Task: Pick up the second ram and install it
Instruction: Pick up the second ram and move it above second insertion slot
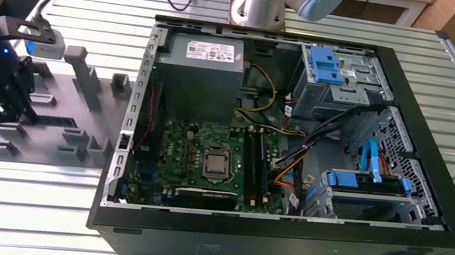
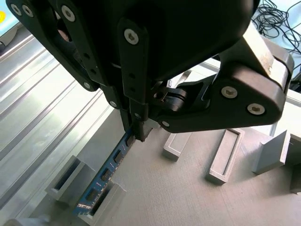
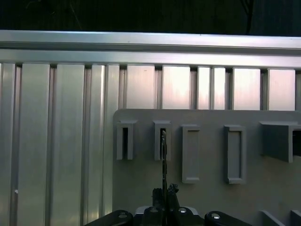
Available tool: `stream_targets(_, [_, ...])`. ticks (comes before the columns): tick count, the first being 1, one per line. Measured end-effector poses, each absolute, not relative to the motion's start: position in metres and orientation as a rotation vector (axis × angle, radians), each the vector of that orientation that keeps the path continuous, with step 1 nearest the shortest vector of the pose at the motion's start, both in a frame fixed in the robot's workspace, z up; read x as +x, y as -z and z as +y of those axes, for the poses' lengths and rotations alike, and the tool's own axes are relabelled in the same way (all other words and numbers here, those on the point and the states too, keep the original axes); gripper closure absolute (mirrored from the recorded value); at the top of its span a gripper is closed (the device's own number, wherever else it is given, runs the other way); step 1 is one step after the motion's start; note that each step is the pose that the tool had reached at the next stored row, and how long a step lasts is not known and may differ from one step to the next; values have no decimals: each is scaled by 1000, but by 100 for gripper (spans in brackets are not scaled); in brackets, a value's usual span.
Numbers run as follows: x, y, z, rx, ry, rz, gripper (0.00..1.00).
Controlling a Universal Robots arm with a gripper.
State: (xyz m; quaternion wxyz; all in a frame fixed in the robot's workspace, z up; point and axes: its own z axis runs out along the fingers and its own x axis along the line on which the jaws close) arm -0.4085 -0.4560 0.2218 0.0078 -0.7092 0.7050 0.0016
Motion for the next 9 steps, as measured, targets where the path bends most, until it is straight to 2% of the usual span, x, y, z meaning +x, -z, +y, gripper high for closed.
stream_targets(9, [-408,-228,-456,-2217,-5,2204,86])
